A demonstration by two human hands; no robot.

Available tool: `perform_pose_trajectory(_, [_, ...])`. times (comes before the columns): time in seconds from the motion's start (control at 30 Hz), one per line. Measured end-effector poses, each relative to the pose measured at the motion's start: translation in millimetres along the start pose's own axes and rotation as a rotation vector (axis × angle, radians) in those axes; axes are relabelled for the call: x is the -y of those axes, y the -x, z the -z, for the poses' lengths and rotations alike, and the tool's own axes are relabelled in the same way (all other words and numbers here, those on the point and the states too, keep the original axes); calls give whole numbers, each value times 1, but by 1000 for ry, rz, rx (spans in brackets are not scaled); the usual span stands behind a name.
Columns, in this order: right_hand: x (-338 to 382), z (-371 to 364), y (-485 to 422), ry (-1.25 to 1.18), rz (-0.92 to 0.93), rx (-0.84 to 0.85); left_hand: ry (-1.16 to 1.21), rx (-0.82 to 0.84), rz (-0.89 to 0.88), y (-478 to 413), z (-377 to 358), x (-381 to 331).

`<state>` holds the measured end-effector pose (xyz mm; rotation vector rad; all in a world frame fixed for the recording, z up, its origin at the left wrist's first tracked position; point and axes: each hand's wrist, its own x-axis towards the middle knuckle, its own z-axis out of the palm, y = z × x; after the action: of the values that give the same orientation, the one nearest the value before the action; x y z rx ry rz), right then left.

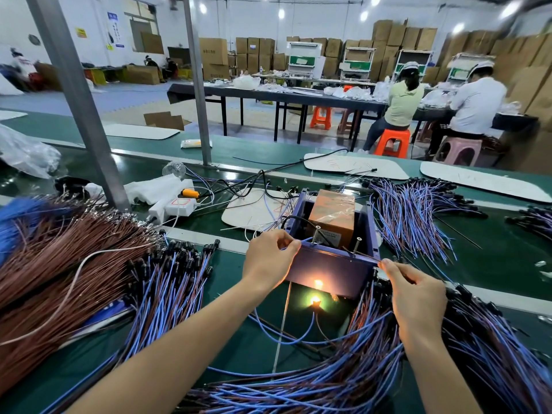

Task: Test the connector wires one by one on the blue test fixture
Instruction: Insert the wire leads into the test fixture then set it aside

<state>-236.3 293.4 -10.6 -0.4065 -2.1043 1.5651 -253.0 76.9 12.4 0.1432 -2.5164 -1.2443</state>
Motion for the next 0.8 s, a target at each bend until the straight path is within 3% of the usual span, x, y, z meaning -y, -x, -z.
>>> perform_pose_trajectory(0.43, [3, 1, 4, -57, 6, -8, -5, 56, 1, 9, 9, -10])
perform_pose_trajectory(0.67, [56, -3, 60, -274, 189, 293, 607, 385, 91, 54, 21, -48])
perform_pose_trajectory(0.8, [71, -8, 84, -257, 246, 342, 765, 392, 86, 69, 26, -53])
